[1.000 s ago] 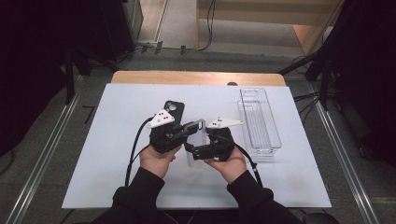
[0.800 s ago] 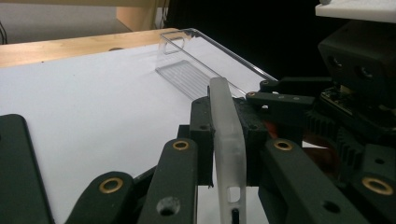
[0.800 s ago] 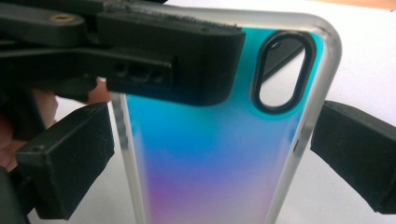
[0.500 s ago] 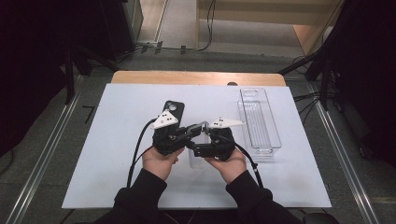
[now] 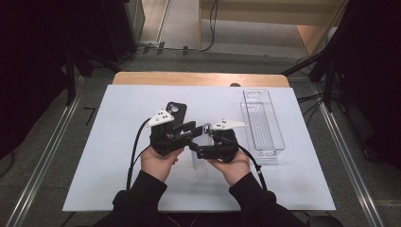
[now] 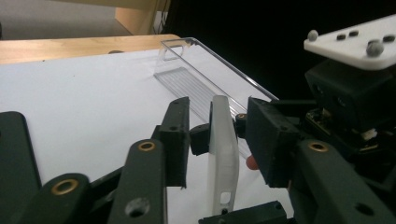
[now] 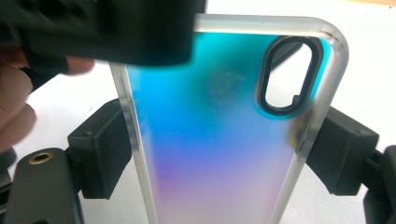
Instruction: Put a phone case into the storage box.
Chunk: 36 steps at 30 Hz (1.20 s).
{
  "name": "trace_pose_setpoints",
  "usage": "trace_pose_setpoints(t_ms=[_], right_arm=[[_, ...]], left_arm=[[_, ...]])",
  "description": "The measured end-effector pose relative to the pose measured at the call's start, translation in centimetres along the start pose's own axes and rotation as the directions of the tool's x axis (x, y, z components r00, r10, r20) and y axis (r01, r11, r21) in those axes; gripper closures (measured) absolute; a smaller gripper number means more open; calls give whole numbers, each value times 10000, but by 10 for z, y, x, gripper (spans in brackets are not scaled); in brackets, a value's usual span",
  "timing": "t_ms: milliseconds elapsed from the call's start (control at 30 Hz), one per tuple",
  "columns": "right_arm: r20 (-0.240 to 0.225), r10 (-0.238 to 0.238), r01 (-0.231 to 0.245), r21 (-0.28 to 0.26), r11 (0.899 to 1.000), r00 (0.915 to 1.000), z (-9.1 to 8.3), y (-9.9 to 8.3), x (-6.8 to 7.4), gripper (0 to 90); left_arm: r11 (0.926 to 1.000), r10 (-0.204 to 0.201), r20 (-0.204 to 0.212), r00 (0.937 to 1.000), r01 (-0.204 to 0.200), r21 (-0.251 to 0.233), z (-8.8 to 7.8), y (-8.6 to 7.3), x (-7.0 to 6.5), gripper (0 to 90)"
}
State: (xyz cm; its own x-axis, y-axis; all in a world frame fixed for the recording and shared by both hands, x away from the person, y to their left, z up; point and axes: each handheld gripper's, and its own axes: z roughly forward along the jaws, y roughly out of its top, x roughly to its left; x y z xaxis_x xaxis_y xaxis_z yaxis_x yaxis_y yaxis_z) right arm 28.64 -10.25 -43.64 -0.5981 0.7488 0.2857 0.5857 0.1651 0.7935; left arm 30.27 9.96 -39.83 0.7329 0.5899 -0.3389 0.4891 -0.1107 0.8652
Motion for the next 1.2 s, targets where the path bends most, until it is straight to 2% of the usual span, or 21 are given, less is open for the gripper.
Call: trace_pose_setpoints(t_ms=[100,367,500,567,667,733,933,1000,1067,1100,1200], right_arm=[[69,-9,9,80,10000,10000,1,-1,-3,150],[377,136,-141,109,9998,9992,-2,-1,-12,150],[428,154,-159,120,9998,9990,-3,0,-16,150],[442,148,-155,152,9998,9989,-4,1,-17,150],[418,190,-195,133,9997,9989,-6,2,-19,150],[343,222,-226,112,9997,9992,-7,2,-20,150],[215,155,-159,207,9997,9996,-11,5,-22,150],[173,75,-81,305,9995,9998,-12,5,-23,150],[73,32,-34,311,9995,10000,-13,6,-23,150],[23,25,-26,299,9996,10000,-14,6,-24,150],[-112,-75,78,297,9995,9999,-15,7,-24,150]], left_arm=[[9999,-52,-5,10000,52,-126,-4,2,5,521],[9980,-557,57,9984,555,295,-15,4,18,441],[9941,-764,308,9966,738,801,-17,2,25,396],[9924,-688,346,9970,648,1045,-18,-1,27,363],[9874,-523,370,9979,462,1517,-20,-5,28,361],[9845,-415,537,9977,316,1727,-21,-9,30,339],[9607,-109,1259,9920,-246,2764,-23,-20,32,327],[9506,233,1412,9897,-656,3034,-23,-24,31,327],[9387,833,1266,9884,-1205,3230,-22,-28,29,311],[9317,1041,1352,9853,-1442,3335,-22,-29,29,307],[9200,1077,1631,9807,-1605,3575,-22,-34,30,308]])
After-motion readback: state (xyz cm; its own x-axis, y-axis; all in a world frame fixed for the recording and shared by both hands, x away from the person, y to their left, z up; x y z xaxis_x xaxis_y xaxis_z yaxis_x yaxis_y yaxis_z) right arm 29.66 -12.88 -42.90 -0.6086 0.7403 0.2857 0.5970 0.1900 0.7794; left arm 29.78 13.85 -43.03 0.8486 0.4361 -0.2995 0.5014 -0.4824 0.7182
